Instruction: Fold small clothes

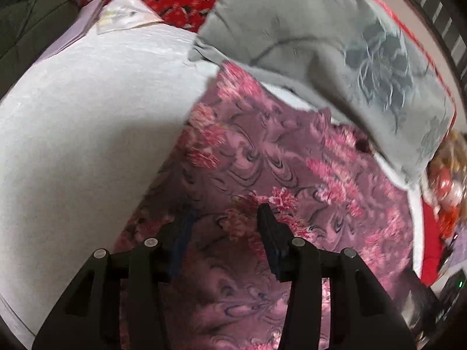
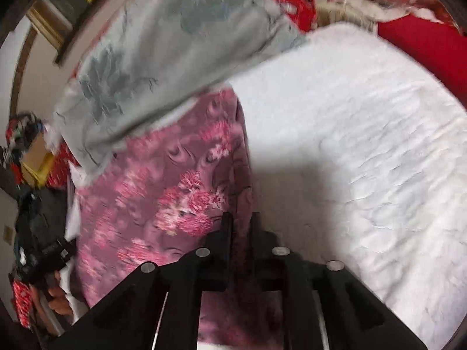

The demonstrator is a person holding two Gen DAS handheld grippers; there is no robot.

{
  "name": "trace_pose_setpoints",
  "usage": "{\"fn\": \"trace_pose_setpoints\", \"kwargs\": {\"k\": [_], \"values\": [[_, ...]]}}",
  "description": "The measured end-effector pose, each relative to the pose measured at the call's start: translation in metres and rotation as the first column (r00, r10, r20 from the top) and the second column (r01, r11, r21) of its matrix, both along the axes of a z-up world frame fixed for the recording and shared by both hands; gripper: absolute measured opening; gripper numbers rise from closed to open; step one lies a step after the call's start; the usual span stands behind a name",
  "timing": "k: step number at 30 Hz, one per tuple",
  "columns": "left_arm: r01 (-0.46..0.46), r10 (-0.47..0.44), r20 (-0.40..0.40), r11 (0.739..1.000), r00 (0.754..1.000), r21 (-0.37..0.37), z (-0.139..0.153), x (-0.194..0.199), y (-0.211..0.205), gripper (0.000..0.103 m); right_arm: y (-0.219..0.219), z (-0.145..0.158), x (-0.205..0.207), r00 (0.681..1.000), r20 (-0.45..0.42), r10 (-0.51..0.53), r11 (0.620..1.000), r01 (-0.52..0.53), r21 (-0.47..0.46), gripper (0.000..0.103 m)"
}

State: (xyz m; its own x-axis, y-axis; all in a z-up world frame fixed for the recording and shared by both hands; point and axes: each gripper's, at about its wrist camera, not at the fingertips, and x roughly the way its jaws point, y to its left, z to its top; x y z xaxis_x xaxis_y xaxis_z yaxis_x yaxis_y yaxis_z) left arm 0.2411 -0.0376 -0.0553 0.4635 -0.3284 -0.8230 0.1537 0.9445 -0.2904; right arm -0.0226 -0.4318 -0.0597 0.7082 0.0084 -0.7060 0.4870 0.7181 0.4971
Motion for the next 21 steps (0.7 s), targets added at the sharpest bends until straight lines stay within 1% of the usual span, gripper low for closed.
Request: {"fn": "trace_pose_setpoints", "kwargs": {"k": [1,2,4,5,6,7,9,10,11,12,14,17,18,19,20,21], "values": [[-0.010,0.010,0.016,1.000,1.000,-0.001,0.003,-0.001,0.004,0.045,-0.001,0.004,-0.007,1.000,0.027,-0.012,1.000,0.011,0.016,0.025],[-0.013,0.013,0.023,1.000,1.000,0.009,0.003,-0.001,0.004,0.046,-0.001,0.004,-0.013,0.999,0.025,-0.023,1.000,0.022,0.021,0.029],[-0.017,0.016,0.016,0.998,1.000,0.056,-0.005,0.002,0.000,0.047,0.002,-0.007,-0.015,0.999,-0.038,-0.024,1.000,0.025,0.008,0.029],[-0.012,0.013,-0.010,0.995,1.000,0.095,-0.013,0.005,-0.004,0.047,0.005,-0.016,-0.014,0.996,-0.088,-0.013,1.000,0.013,0.005,0.027],[-0.013,0.015,-0.024,0.995,1.000,0.102,-0.015,0.006,-0.005,0.047,0.008,-0.018,-0.009,0.994,-0.104,-0.009,1.000,0.009,0.006,0.027],[-0.022,0.023,-0.018,0.996,1.000,0.091,-0.013,0.005,-0.004,0.047,0.009,-0.014,-0.010,0.995,-0.095,-0.019,1.000,0.018,-0.004,0.029],[-0.032,0.030,0.027,0.998,0.999,0.052,-0.001,0.002,-0.004,0.047,0.012,0.002,-0.006,0.996,-0.075,-0.042,0.998,0.039,-0.040,0.029],[-0.031,0.028,0.048,0.998,0.998,0.048,0.004,0.001,-0.006,0.047,0.015,0.017,0.000,0.999,-0.018,-0.035,0.997,0.034,-0.067,0.029],[-0.029,0.026,0.073,0.998,0.997,0.052,0.009,-0.001,-0.010,0.049,0.020,0.027,0.009,1.000,0.018,-0.024,0.996,0.025,-0.089,0.030],[-0.026,0.020,0.099,0.997,0.995,0.066,0.012,-0.002,-0.017,0.052,0.022,0.032,0.014,0.999,0.036,-0.015,0.994,0.019,-0.104,0.031],[-0.019,0.007,0.115,0.995,0.993,0.099,0.013,-0.001,-0.029,0.052,0.030,0.044,0.042,0.997,0.066,0.029,0.990,-0.019,-0.137,0.035],[0.011,-0.026,0.112,0.990,0.993,0.139,0.008,0.001,-0.047,0.052,0.043,0.048,0.084,0.996,0.058,0.070,0.980,-0.057,-0.192,0.035],[0.014,-0.031,0.115,0.989,0.993,0.149,0.007,0.002,-0.051,0.052,0.045,0.047,0.089,0.996,0.054,0.075,0.977,-0.062,-0.204,0.036],[0.012,-0.033,0.123,0.986,0.992,0.169,0.006,0.002,-0.055,0.052,0.049,0.042,0.102,0.996,0.040,0.079,0.969,-0.067,-0.237,0.039],[0.009,-0.034,0.130,0.983,0.991,0.186,0.005,0.002,-0.059,0.052,0.048,0.037,0.107,0.997,0.022,0.080,0.963,-0.072,-0.258,0.042],[0.007,-0.035,0.135,0.980,0.990,0.198,0.004,0.003,-0.061,0.052,0.050,0.024,0.116,0.996,-0.016,0.085,0.959,-0.086,-0.270,0.046]]}}
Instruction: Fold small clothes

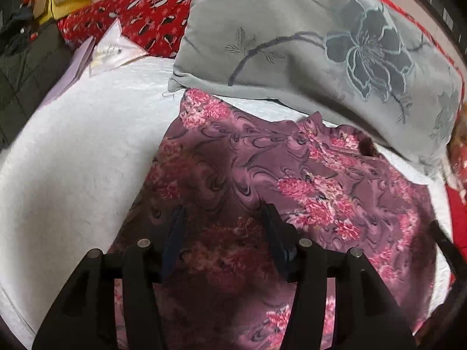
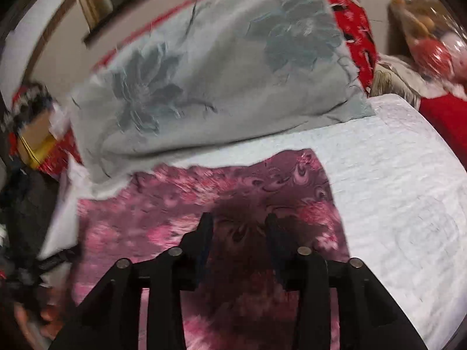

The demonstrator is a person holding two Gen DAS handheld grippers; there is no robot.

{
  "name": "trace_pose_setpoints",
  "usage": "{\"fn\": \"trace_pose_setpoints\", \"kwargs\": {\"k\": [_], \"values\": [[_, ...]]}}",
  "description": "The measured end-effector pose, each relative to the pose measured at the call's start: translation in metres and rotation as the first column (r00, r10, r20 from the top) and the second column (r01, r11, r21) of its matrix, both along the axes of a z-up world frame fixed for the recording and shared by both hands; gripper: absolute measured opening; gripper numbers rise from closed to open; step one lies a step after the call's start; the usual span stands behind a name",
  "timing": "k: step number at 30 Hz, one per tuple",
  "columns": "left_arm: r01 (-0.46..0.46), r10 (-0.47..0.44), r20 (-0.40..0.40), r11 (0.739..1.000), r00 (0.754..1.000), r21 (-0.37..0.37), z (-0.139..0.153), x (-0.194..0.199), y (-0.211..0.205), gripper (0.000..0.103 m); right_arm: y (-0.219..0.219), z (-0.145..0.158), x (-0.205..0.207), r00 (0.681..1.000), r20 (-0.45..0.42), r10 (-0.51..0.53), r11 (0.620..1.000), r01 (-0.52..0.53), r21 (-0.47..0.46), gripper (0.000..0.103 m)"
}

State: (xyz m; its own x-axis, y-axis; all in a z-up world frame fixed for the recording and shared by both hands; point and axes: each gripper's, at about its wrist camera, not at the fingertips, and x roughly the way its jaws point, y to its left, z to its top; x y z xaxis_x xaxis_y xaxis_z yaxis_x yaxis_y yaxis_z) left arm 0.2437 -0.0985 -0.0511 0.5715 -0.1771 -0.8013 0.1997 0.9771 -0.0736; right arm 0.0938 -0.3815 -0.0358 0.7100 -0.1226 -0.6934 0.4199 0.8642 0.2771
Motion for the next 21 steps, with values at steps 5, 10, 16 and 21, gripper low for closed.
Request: {"fn": "trace_pose_setpoints", "kwargs": {"k": [5,10,16,21], "values": [[-0.014,0.014,-0.005,1.000,1.000,0.016,-0.005,0.005,-0.001,0.054,0.015,-0.033,0.007,0.999,-0.032,0.008,0.995,-0.011,-0.103,0.055],[-0.027,0.027,-0.010,0.999,1.000,0.019,-0.007,0.009,-0.001,0.054,0.011,-0.032,0.007,0.999,-0.024,0.032,0.997,-0.033,-0.069,0.061],[-0.032,0.032,0.000,0.999,0.999,0.008,-0.004,0.010,-0.001,0.054,0.012,-0.025,0.009,0.997,-0.053,0.050,0.997,-0.053,-0.059,0.064],[-0.044,0.047,0.023,0.994,0.999,-0.103,0.008,0.016,0.012,0.054,-0.032,-0.002,-0.006,0.995,0.054,-0.082,0.996,0.080,0.041,0.065]]}}
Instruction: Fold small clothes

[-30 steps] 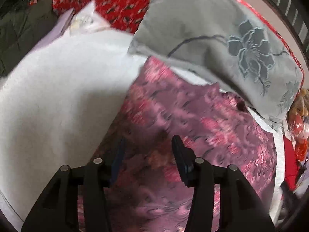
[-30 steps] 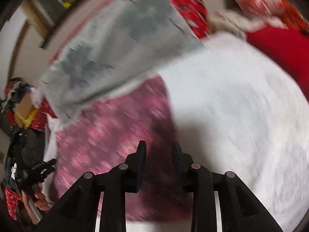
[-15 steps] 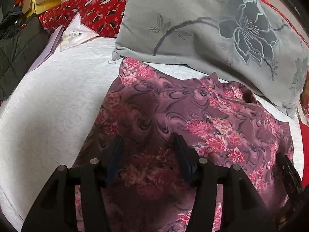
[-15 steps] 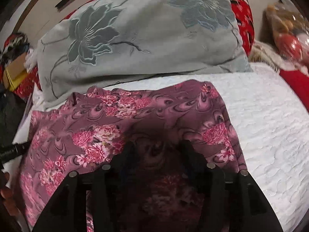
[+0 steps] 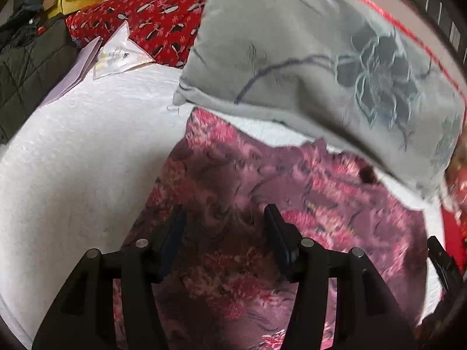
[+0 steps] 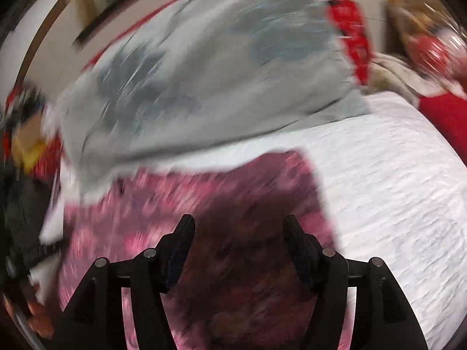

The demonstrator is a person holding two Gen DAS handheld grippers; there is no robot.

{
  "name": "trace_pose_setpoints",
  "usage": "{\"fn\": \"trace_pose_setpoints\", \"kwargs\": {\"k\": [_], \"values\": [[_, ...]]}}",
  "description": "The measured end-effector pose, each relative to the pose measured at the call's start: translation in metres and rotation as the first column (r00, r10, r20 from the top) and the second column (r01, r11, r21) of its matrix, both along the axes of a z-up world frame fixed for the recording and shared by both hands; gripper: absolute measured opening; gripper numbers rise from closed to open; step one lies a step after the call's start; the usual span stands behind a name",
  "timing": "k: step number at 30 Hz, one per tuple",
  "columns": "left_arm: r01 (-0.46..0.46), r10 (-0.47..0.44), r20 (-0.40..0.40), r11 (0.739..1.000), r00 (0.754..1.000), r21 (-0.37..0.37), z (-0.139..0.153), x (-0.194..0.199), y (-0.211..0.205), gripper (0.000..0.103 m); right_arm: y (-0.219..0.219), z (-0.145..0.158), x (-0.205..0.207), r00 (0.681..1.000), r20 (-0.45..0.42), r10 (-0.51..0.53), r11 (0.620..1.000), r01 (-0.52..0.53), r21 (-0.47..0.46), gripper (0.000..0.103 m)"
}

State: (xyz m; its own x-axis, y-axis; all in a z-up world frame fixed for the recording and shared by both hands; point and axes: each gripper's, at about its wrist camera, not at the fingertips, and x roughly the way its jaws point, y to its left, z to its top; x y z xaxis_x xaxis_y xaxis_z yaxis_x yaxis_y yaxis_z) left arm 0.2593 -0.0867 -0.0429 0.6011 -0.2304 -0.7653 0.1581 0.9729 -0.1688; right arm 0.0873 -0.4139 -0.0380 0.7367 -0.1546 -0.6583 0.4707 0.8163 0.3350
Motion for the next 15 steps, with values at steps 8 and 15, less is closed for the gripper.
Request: {"fn": "trace_pose_setpoints", "kwargs": {"k": [8,15], "values": [[0.020,-0.020,0.030,1.000,0.999,-0.013,0.004,0.002,-0.008,0.054,-0.073,-0.024,0.015,0.996,-0.016,-0.093,0.972,0.094,0.213,0.016],[-0.026,0.035,-0.048,0.984,0.998,0.177,-0.026,0.017,-0.024,0.064,-0.080,-0.034,0.028,0.994,-0.077,-0.076,0.981,0.088,0.173,0.005]]}}
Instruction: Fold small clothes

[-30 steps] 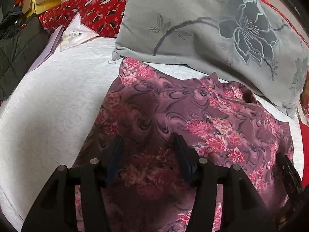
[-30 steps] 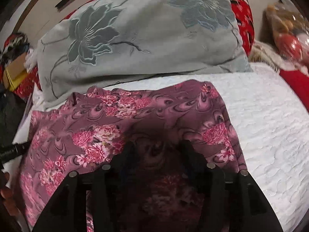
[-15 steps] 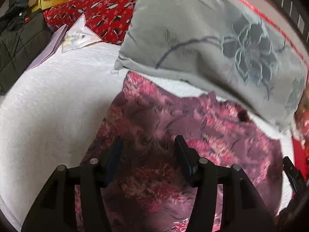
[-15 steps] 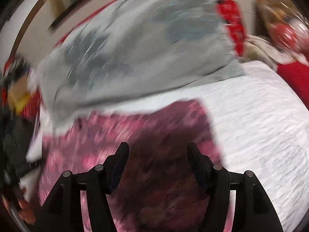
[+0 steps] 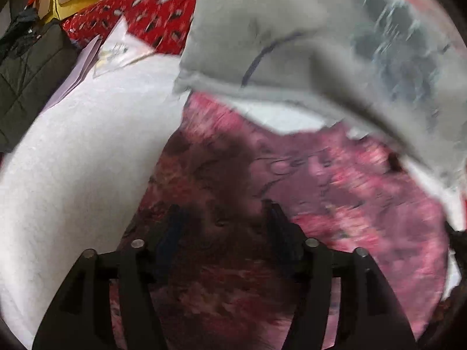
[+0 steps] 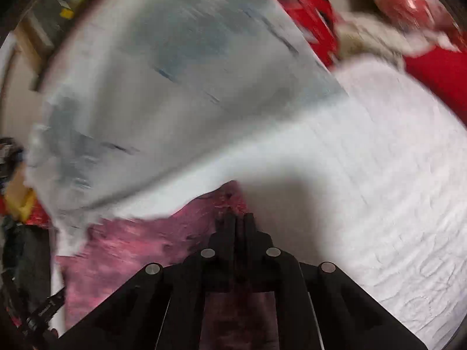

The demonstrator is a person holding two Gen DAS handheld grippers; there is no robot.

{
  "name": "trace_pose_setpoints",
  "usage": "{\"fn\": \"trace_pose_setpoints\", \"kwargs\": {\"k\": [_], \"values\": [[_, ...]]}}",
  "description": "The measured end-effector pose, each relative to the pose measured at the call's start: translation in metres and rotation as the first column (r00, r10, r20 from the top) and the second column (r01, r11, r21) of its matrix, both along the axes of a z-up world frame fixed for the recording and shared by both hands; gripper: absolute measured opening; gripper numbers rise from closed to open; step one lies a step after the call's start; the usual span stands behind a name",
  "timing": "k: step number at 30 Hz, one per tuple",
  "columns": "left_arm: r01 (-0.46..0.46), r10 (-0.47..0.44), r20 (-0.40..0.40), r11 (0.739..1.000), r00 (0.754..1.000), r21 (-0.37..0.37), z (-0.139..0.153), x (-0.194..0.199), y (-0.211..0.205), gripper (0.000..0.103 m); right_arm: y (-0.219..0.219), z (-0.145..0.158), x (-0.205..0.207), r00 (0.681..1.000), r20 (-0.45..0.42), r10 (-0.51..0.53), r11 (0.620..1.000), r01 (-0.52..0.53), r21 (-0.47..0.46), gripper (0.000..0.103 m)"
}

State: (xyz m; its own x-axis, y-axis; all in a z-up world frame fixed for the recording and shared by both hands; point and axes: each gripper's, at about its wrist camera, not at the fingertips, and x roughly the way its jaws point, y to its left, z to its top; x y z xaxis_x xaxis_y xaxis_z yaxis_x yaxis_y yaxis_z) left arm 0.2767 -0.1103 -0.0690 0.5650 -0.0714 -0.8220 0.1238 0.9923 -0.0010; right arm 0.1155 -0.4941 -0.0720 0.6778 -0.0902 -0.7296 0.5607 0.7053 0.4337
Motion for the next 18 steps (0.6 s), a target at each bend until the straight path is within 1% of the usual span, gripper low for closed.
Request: {"fn": "trace_pose_setpoints", "kwargs": {"k": [1,2,3,4,5,7,8,9,10,11,12,13,14,15,16,17,18], "values": [[-0.003,0.003,0.004,1.000,1.000,-0.003,0.000,0.000,0.002,0.065,-0.001,-0.001,-0.004,1.000,0.021,-0.010,1.000,0.010,0.015,0.008],[-0.008,0.008,-0.003,1.000,1.000,-0.025,0.002,0.001,0.007,0.064,0.000,0.004,-0.007,0.999,0.017,-0.027,1.000,0.027,0.000,0.011],[-0.010,0.009,-0.011,0.999,1.000,-0.054,0.005,0.002,0.012,0.064,0.006,0.014,-0.011,0.999,0.003,-0.036,0.999,0.036,-0.040,0.014],[-0.011,0.009,-0.016,0.996,1.000,-0.093,0.010,0.003,0.019,0.064,0.013,0.022,-0.015,1.000,0.010,-0.028,0.997,0.029,-0.071,0.015],[-0.014,0.013,-0.012,0.994,1.000,-0.111,0.013,0.003,0.024,0.064,0.019,0.029,-0.020,0.999,0.039,-0.003,0.996,0.007,-0.084,0.014],[-0.025,0.026,0.003,0.993,1.000,-0.115,0.022,0.000,0.036,0.064,0.039,0.042,-0.033,0.992,0.111,0.065,0.994,-0.055,-0.091,0.015],[-0.024,0.024,0.003,0.994,1.000,-0.110,0.024,-0.002,0.040,0.064,0.047,0.044,-0.036,0.989,0.117,0.091,0.993,-0.081,-0.089,0.016],[-0.015,0.016,0.006,0.995,1.000,-0.100,0.028,-0.008,0.049,0.064,0.056,0.041,-0.039,0.987,0.107,0.120,0.990,-0.111,-0.082,0.019],[-0.014,0.015,0.011,0.995,1.000,-0.095,0.030,-0.012,0.055,0.064,0.061,0.035,-0.039,0.987,0.082,0.136,0.989,-0.130,-0.074,0.023],[-0.023,0.024,0.011,0.996,1.000,-0.086,0.033,-0.018,0.066,0.064,0.062,0.024,-0.038,0.989,0.035,0.146,0.988,-0.144,-0.053,0.024],[-0.023,0.023,0.004,0.996,1.000,-0.082,0.034,-0.025,0.077,0.064,0.063,0.014,-0.035,0.987,-0.018,0.157,0.987,-0.158,-0.020,0.023],[-0.012,0.011,-0.010,0.996,1.000,-0.083,0.034,-0.032,0.092,0.064,0.063,0.012,-0.040,0.989,-0.002,0.147,0.989,-0.148,-0.013,0.024],[-0.014,0.012,-0.023,0.996,1.000,-0.083,0.034,-0.035,0.104,0.064,0.063,0.018,-0.045,0.992,0.020,0.126,0.992,-0.125,-0.014,0.025],[-0.020,0.017,-0.035,0.996,0.999,-0.088,0.033,-0.039,0.114,0.065,0.065,0.024,-0.050,0.993,0.027,0.113,0.994,-0.113,-0.008,0.028],[-0.021,0.016,-0.047,0.994,0.999,-0.103,0.031,-0.043,0.124,0.065,0.065,0.027,-0.053,0.993,0.041,0.112,0.994,-0.112,-0.002,0.028],[-0.014,0.003,-0.078,0.990,0.997,-0.137,0.025,-0.050,0.134,0.065,0.069,0.031,-0.060,0.990,0.072,0.118,0.993,-0.119,0.007,0.028],[-0.007,-0.011,-0.116,0.988,0.993,-0.154,0.017,-0.054,0.139,0.065,0.071,0.031,-0.064,0.990,0.079,0.119,0.993,-0.120,0.008,0.035]]}}
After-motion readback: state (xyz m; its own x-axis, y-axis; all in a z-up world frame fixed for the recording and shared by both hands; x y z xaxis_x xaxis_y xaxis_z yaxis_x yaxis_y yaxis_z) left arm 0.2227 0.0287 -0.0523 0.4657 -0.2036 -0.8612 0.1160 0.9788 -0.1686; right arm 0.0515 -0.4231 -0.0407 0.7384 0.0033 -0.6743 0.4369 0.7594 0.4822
